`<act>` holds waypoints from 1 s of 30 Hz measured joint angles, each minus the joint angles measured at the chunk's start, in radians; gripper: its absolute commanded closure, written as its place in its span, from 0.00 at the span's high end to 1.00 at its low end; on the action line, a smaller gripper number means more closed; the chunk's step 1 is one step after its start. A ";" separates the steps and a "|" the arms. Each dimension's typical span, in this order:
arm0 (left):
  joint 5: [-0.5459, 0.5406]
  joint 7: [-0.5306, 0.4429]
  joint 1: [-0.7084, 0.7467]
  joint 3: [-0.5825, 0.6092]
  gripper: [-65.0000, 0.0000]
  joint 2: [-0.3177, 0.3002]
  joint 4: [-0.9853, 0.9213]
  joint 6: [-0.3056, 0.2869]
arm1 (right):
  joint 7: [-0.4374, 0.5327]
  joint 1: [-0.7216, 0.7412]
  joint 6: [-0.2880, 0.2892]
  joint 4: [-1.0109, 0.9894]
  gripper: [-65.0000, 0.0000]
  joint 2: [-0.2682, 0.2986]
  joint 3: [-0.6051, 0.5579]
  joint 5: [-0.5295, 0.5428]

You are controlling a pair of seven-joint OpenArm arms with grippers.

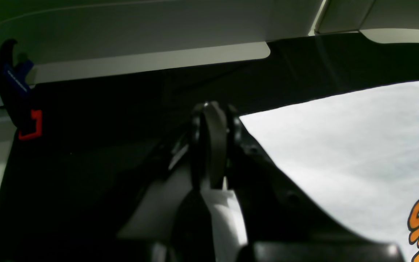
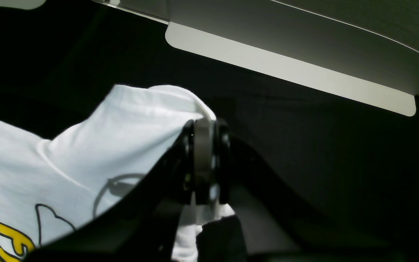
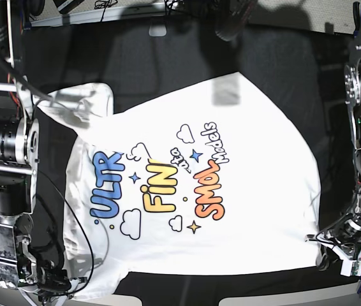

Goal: Layout the t-shirt on the table in an organized manner, then fold the t-shirt properly
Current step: 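Lower both held shirt edges onto the table and open both grippers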

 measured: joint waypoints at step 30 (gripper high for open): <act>-0.135 0.208 -0.003 0.000 0.45 -0.020 0.000 -0.254 | -0.184 0.002 0.069 0.000 0.43 0.005 0.000 0.131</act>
